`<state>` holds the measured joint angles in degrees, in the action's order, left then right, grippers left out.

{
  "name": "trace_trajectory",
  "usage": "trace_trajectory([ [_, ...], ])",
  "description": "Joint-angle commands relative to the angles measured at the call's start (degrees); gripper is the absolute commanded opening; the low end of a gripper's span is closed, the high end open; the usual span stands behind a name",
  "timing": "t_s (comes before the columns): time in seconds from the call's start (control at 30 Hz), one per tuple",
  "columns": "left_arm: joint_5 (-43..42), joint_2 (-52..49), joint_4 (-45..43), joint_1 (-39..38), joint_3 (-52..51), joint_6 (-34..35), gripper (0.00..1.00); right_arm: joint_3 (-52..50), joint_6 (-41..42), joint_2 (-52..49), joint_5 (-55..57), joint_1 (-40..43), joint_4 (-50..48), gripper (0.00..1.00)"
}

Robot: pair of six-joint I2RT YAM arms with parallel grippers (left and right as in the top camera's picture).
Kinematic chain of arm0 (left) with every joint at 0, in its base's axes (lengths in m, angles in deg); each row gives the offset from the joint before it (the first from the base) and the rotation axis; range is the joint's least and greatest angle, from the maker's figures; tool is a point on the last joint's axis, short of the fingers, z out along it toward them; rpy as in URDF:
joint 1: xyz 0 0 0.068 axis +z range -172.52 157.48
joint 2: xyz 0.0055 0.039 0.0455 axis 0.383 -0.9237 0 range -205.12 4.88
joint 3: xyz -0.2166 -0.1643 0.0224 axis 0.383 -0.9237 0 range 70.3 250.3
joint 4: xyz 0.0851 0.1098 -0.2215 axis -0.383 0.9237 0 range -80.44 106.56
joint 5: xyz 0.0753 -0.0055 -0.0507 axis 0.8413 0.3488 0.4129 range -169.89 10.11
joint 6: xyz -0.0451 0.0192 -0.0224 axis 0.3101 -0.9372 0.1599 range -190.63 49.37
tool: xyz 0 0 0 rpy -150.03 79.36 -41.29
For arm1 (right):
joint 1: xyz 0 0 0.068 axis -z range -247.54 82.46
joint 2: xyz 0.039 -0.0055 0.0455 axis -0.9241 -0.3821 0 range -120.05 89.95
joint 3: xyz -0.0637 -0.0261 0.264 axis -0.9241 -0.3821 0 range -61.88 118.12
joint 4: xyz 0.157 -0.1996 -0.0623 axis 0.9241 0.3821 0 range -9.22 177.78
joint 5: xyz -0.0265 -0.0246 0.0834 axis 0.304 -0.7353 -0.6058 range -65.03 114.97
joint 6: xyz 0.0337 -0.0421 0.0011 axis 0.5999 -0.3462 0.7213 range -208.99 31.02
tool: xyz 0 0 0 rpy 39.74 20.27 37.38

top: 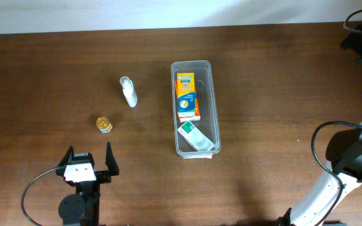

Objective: Pack container

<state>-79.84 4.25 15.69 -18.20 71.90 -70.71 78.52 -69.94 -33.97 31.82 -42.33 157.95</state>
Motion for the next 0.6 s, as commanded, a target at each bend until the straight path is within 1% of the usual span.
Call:
trace_trajectory([
  [0.0,0.4,0.3,-0.3,0.2,-0.5,-0.9,1.00,-0.4,-0.2,-0.3,7.5,0.4,-1.3,0.99],
  [0.17,0.4,0.3,-0.3,0.2,-0.5,-0.9,0.99,-0.4,-0.2,-0.3,8.9,0.4,-2.1,0.98],
  [0.23,2.4,0.3,-0.6,0.2,-0.5,-0.9,1.00,-0.4,-0.2,-0.3,8.9,0.4,-2.0,0.98],
  [0.3,2.6,0.3,-1.0,0.2,-0.5,-0.9,1.00,-0.4,-0.2,-0.5,10.2,0.4,-1.8,0.98],
  [0.4,2.6,0.3,-2.9,0.2,-0.5,-0.9,1.00,-0.4,-0.2,-1.3,13.4,0.4,-1.0,0.98],
  [0.47,3.0,0.3,-5.3,0.2,-0.5,-0.9,1.00,-0.4,-0.2,-2.2,13.3,0.4,-0.9,0.98],
  [0.57,3.0,0.3,-6.5,0.3,-0.5,-0.9,0.99,-0.4,-0.2,-2.6,13.1,0.3,-0.2,0.98],
])
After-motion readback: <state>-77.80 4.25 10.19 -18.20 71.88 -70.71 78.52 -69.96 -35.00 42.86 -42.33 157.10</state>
